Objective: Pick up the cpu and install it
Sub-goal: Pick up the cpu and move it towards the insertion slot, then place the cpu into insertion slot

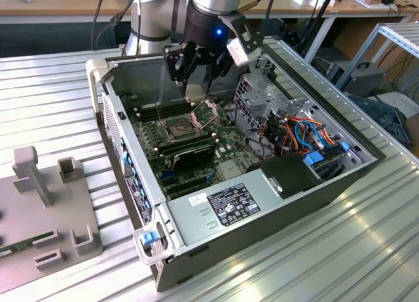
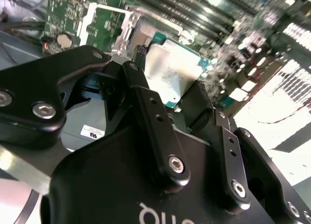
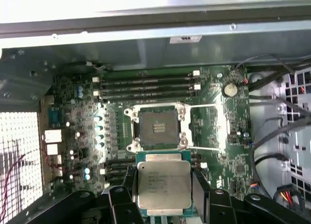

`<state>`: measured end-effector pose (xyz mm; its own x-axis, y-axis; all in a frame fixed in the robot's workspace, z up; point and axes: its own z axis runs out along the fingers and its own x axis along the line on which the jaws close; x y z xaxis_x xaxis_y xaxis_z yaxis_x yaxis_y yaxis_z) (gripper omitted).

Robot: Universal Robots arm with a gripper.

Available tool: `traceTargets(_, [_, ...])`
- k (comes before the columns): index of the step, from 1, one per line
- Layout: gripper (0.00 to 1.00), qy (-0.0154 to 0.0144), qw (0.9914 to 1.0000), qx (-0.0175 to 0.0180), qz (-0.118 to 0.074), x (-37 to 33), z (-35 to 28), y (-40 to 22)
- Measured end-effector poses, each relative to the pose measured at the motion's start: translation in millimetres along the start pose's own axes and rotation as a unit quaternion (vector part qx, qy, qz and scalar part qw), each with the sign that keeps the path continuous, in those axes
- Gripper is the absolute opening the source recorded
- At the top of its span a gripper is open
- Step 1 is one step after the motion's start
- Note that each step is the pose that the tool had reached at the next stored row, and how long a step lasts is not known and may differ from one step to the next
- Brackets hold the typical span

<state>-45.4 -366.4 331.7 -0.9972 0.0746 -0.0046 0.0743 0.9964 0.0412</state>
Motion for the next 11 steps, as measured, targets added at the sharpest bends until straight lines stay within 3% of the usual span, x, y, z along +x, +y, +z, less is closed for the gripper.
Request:
traceTargets(3, [0.55, 0.0001, 1.00000, -0.0009, 0.000, 0.8, 4.7, 12.8])
traceTargets(11, [0.55, 0.0001, 1.00000, -0.0010, 0.000, 0.8, 5.0, 12.8])
